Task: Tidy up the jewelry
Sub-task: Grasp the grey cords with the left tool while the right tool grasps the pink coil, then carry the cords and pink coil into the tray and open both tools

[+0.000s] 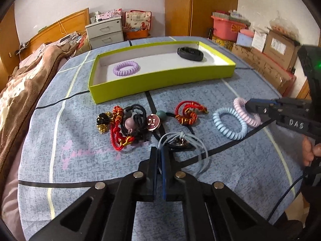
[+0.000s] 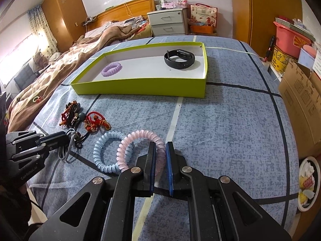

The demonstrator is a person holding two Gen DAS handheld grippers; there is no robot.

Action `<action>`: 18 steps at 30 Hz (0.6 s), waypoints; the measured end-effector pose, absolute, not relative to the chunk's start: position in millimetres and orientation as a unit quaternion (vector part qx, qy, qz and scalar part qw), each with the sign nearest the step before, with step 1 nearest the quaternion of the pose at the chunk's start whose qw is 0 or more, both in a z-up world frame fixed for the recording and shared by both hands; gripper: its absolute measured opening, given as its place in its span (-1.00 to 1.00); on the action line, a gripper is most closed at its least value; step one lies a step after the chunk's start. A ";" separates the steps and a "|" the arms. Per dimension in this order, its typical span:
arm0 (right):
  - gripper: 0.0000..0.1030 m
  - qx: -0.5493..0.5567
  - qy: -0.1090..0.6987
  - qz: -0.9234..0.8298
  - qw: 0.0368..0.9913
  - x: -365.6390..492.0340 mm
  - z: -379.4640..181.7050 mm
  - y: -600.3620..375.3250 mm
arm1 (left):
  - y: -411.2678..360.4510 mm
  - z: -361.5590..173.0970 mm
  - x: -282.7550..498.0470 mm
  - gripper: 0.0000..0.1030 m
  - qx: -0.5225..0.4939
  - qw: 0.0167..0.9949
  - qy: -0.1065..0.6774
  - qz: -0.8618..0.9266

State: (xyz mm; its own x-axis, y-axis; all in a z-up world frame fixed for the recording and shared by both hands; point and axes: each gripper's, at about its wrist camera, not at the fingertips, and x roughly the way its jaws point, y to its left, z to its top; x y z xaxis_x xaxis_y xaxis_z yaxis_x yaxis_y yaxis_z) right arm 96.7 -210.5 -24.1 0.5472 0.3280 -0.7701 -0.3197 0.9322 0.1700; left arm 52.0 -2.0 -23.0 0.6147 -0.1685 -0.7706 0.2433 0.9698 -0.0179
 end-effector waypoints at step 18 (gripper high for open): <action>-0.81 0.019 0.420 0.168 0.891 93.2 -15.1 -216.5 | 10.9 -2.6 50.7 -0.94 -0.025 0.910 0.386 -0.146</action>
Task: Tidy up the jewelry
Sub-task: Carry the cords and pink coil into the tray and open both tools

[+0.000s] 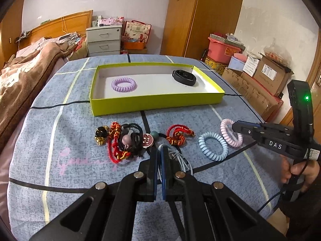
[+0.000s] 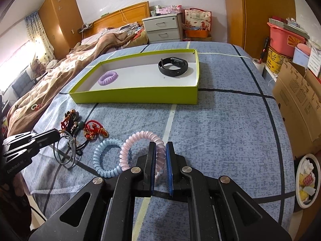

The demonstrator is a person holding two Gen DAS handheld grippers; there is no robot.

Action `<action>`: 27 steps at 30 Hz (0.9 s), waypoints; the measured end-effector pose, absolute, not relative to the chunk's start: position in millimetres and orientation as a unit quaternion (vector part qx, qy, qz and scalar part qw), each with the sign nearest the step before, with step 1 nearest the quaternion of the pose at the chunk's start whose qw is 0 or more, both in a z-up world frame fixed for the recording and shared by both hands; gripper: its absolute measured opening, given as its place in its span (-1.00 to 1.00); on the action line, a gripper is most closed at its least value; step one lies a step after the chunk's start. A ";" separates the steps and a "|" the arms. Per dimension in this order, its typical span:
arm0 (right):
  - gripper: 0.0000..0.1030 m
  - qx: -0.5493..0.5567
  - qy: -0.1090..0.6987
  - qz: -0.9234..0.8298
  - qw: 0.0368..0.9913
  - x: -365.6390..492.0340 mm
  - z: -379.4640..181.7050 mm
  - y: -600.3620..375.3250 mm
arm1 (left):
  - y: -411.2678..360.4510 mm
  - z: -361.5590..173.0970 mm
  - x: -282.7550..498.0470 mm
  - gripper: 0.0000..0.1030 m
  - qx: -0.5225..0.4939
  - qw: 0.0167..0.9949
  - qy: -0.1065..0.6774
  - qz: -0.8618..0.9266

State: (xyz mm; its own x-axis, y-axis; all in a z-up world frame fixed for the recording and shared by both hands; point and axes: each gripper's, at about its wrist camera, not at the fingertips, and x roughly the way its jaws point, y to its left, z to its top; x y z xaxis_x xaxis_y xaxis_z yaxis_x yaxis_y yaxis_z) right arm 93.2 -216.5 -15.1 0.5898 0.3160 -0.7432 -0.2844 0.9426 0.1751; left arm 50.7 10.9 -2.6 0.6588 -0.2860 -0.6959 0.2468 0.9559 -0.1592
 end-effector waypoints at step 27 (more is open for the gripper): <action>-0.81 0.025 0.375 0.174 0.910 99.1 26.9 -210.6 | 20.0 37.2 66.1 -0.94 -0.061 0.925 0.333 -0.171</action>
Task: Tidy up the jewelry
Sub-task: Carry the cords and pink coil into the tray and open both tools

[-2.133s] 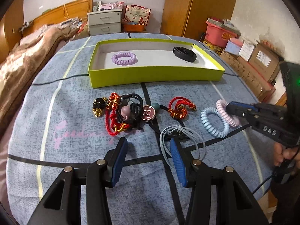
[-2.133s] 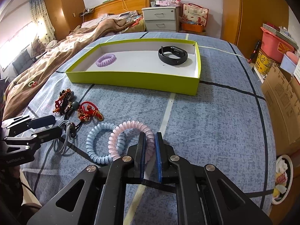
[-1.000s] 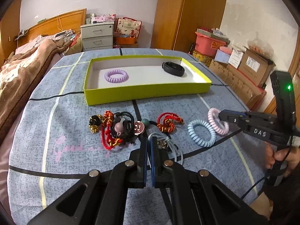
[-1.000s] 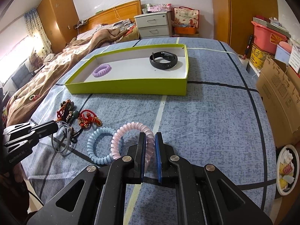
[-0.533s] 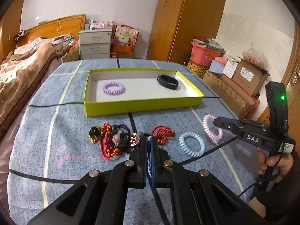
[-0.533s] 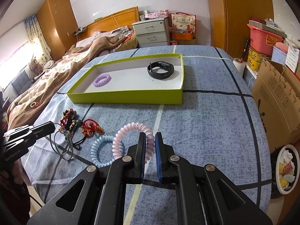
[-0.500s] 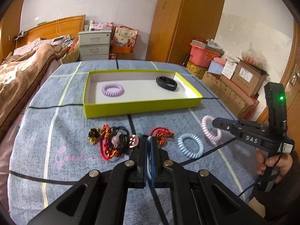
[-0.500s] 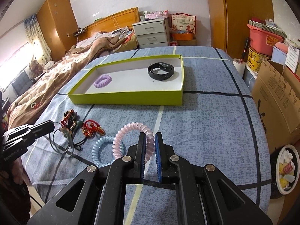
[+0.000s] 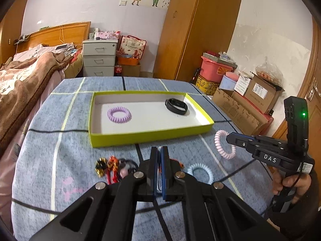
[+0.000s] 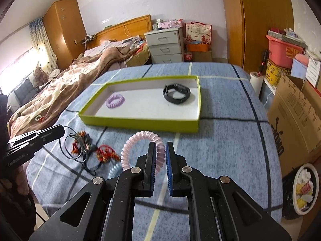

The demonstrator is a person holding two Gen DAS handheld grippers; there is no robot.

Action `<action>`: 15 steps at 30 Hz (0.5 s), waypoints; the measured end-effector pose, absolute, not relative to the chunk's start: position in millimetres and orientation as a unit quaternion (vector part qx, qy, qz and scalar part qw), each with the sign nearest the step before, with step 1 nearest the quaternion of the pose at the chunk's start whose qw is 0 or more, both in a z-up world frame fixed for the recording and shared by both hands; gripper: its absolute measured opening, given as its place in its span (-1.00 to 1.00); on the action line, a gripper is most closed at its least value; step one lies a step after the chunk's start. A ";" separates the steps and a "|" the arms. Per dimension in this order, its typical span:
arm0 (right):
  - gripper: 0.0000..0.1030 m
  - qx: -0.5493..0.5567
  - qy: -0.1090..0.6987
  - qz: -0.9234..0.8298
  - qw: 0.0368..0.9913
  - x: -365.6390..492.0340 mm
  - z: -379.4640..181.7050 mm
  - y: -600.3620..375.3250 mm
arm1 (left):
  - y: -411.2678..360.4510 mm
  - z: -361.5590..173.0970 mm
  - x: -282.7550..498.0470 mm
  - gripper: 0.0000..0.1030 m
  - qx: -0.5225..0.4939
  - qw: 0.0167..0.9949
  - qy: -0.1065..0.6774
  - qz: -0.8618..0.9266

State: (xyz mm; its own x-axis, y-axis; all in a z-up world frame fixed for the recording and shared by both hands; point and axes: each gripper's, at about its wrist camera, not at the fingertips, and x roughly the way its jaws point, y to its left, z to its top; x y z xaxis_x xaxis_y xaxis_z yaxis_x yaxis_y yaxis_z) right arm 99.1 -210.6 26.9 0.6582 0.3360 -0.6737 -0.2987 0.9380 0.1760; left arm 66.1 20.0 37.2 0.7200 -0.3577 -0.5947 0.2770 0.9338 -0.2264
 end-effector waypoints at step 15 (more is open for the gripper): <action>-0.81 0.019 0.378 0.170 0.910 172.5 40.1 -176.9 | 38.9 58.1 139.3 -0.94 -0.068 0.931 0.321 -0.161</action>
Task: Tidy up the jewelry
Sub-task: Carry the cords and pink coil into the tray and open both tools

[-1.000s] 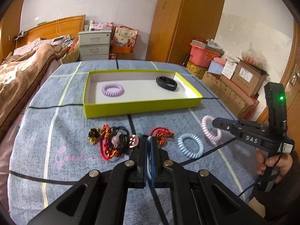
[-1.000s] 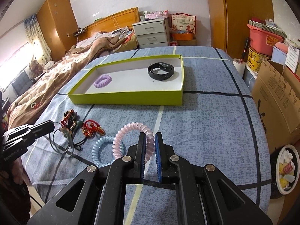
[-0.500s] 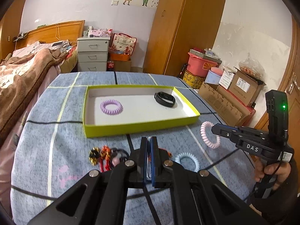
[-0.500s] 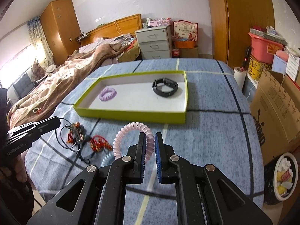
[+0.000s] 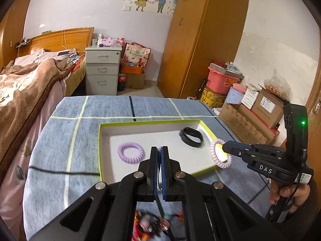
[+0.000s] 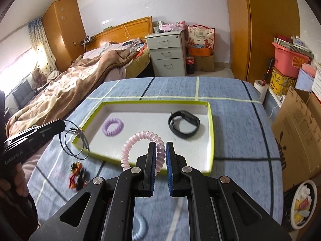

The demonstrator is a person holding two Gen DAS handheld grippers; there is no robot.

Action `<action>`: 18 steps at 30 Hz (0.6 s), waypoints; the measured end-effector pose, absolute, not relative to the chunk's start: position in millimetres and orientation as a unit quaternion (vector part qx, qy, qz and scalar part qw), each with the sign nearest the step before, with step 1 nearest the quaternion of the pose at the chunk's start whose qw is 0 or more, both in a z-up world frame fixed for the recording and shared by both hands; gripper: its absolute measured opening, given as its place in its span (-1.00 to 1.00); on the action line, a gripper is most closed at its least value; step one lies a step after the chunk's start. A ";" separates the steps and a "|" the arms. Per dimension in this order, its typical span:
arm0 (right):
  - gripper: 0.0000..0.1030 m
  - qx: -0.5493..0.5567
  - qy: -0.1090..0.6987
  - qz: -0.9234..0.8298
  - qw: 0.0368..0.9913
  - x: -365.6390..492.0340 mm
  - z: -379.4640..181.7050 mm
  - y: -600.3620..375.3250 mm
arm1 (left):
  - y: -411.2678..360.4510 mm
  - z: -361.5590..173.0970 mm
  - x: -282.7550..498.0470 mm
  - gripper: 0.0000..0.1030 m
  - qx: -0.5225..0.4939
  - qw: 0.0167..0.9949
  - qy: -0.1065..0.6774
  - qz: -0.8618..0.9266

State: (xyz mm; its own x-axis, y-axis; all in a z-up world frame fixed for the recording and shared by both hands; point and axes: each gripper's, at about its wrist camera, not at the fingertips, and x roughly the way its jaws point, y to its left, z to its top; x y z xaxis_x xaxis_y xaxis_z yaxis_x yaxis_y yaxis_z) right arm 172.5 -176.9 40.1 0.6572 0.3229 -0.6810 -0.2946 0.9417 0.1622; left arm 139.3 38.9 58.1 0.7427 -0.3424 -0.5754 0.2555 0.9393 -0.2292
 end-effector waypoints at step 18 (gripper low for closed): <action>-0.80 0.012 0.437 0.157 0.886 255.9 7.3 -153.1 | 54.8 30.5 229.1 -0.94 -0.108 0.912 0.366 -0.151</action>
State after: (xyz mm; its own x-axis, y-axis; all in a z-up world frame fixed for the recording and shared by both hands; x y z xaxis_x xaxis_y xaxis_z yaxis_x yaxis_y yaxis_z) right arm 255.9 -153.1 7.3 0.5694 0.2888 -0.7697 -0.2685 0.9502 0.1579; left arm 229.1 54.8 30.5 0.6863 -0.3551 -0.6348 0.1971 0.9309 -0.3076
